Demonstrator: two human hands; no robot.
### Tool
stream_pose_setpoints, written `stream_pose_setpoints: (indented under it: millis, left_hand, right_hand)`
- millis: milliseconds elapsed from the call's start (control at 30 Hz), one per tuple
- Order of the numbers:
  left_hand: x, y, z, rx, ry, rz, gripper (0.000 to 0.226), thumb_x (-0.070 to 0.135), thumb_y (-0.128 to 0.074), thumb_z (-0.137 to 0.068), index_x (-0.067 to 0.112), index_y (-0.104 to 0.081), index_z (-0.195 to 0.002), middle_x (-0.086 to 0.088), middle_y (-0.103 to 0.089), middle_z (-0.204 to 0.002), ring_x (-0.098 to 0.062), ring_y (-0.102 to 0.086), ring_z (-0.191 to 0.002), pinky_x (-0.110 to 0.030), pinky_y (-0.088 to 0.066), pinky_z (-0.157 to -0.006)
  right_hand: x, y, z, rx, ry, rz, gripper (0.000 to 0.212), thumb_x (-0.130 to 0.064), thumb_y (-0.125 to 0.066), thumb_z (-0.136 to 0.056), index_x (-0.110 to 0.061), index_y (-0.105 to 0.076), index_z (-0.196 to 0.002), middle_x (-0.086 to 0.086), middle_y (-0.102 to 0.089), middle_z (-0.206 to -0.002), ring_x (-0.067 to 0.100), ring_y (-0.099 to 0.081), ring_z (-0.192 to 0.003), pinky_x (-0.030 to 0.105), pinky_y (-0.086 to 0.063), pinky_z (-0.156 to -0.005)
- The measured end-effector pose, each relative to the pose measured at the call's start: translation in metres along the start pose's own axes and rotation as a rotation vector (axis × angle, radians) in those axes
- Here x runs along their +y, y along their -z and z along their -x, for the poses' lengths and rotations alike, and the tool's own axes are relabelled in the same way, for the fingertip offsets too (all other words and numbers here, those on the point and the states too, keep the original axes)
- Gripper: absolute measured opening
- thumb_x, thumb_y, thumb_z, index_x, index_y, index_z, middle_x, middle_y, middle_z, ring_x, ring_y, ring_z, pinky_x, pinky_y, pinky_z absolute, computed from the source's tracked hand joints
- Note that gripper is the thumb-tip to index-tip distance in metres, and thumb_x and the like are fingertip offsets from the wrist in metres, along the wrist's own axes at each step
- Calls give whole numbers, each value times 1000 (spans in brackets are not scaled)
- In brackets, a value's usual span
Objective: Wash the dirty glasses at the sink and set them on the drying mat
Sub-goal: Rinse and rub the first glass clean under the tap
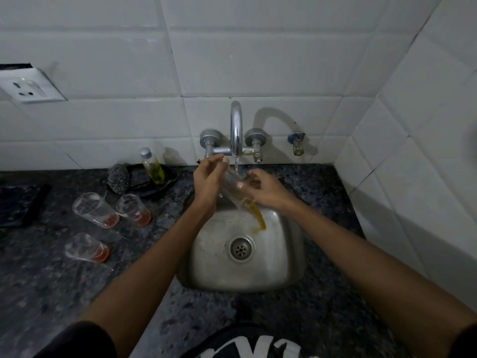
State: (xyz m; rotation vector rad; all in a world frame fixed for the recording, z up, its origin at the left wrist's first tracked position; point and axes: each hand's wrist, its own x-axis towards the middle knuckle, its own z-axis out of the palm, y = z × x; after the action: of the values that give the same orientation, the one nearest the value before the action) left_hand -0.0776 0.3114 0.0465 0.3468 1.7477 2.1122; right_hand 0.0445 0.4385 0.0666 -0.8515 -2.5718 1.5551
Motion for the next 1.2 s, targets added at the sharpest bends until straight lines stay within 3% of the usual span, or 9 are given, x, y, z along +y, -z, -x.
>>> stream_pose_setpoints:
  millis: [167,333,433,567,700,833,933,1067,1200]
  left_hand:
    - [6,-6,10,-139,-86,-113,13,14,-75,-97,17,-75,-109,6,-77,-95,-8,-72,-93,-25,-56,-83]
    - [7,-10,17,-233,-146,-194,26,15,-74,-98,7,-71,-123,-9,-76,-113,-14,-73,-104,-26,-57,-90]
    - [9,-10,21,-256,-173,-216,30,13,-71,-100,2,-70,-127,-11,-76,-116,-12,-73,-106,-24,-56,-91]
    - [14,-6,23,-305,-226,-254,35,14,-75,-97,4,-68,-130,-5,-75,-120,-17,-72,-114,-31,-57,-98]
    - [14,-2,23,-314,-261,-321,48,15,-85,-89,5,-67,-132,-3,-74,-122,-15,-71,-115,-28,-56,-100]
    - [15,1,20,-340,-299,-345,50,14,-89,-83,10,-68,-129,-4,-74,-121,-15,-72,-113,-27,-56,-99]
    - [13,0,20,-335,-320,-393,46,17,-85,-88,8,-68,-130,-3,-74,-121,-12,-71,-114,-25,-55,-99]
    - [13,1,19,-313,-343,-519,35,28,-74,-98,10,-69,-128,-1,-73,-115,-11,-71,-106,-28,-57,-93]
    - [17,1,11,-411,-433,-760,26,37,-62,-102,13,-66,-114,0,-67,-99,-16,-65,-90,-37,-53,-80]
  right_hand:
    - [3,-11,0,-50,126,143,62,-44,-85,-83,-20,-60,-134,-6,-71,-121,10,-68,-108,34,-57,-95]
    - [2,-15,-1,-11,120,112,57,-28,-89,-79,-20,-63,-129,-11,-68,-110,1,-64,-96,18,-48,-78]
    - [6,-17,-3,29,100,109,57,-28,-91,-75,-20,-65,-126,-11,-69,-106,3,-65,-93,17,-48,-74]
    - [7,-19,-1,63,78,42,62,-30,-92,-71,-19,-63,-125,-6,-71,-111,6,-68,-100,24,-57,-82]
    - [5,-23,3,89,91,-6,53,-20,-93,-74,-26,-63,-119,-14,-67,-104,-2,-65,-93,6,-47,-71]
    - [6,-25,4,87,89,-9,52,-20,-93,-74,-27,-59,-112,-9,-67,-106,1,-63,-92,10,-47,-71]
    - [6,-26,5,100,99,11,63,-25,-93,-74,-19,-61,-128,-4,-69,-116,10,-66,-103,11,-48,-76]
    - [9,-25,6,103,111,43,63,-23,-92,-76,-15,-61,-131,-9,-67,-108,-4,-62,-91,1,-45,-71]
    - [13,-24,8,147,131,74,60,-25,-92,-74,-14,-65,-125,-6,-70,-107,5,-67,-95,19,-56,-83]
